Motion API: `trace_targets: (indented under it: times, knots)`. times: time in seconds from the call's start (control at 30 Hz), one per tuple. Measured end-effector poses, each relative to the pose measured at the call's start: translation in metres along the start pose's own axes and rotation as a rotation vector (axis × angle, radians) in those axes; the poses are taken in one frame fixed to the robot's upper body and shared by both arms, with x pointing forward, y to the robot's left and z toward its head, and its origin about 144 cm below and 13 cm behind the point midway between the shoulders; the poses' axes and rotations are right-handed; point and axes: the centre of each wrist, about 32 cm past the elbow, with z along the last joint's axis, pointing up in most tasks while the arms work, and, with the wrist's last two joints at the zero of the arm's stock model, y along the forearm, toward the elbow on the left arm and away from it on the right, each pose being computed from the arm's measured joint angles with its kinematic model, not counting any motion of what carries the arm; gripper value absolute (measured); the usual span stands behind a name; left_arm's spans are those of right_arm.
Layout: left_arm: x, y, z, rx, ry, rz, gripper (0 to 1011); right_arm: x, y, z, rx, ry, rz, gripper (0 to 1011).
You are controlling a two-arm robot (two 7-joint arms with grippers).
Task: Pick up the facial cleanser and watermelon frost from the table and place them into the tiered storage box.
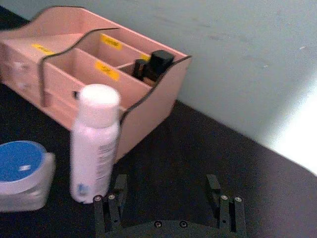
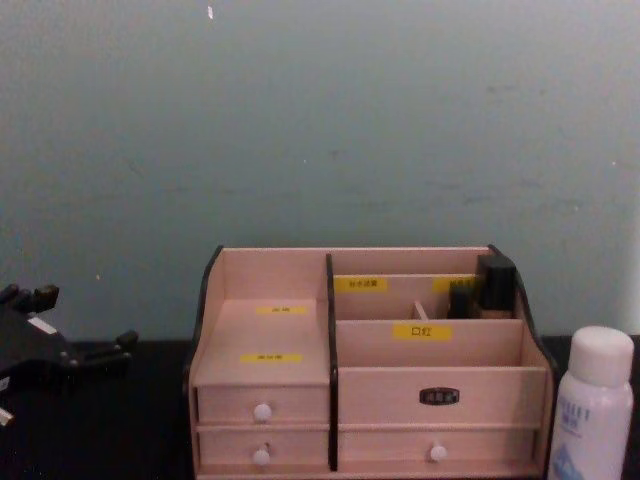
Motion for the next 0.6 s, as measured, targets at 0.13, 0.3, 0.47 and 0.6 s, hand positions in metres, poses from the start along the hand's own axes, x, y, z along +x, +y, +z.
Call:
trace_targets:
  times: [0.13,0.3,0.47,0.6]
  knots:
    - [0.0,0.0,0.0,0.0,0.0,0.0,1001,0.003,-0.008,0.003,-0.01,0.032,0.052,1002]
    - [0.0,0.0,0.0,0.0,0.0,0.0,1001,0.005,-0.014,0.008,-0.024,0.072,0.118,1002]
    - [0.0,0.0,0.0,0.0,0.0,0.0,1001,0.005,-0.016,0.013,-0.04,0.114,0.191,1002]
    - [0.0,0.0,0.0,0.0,0.0,0.0,1001,0.005,-0.012,0.017,-0.046,0.151,0.225,1002]
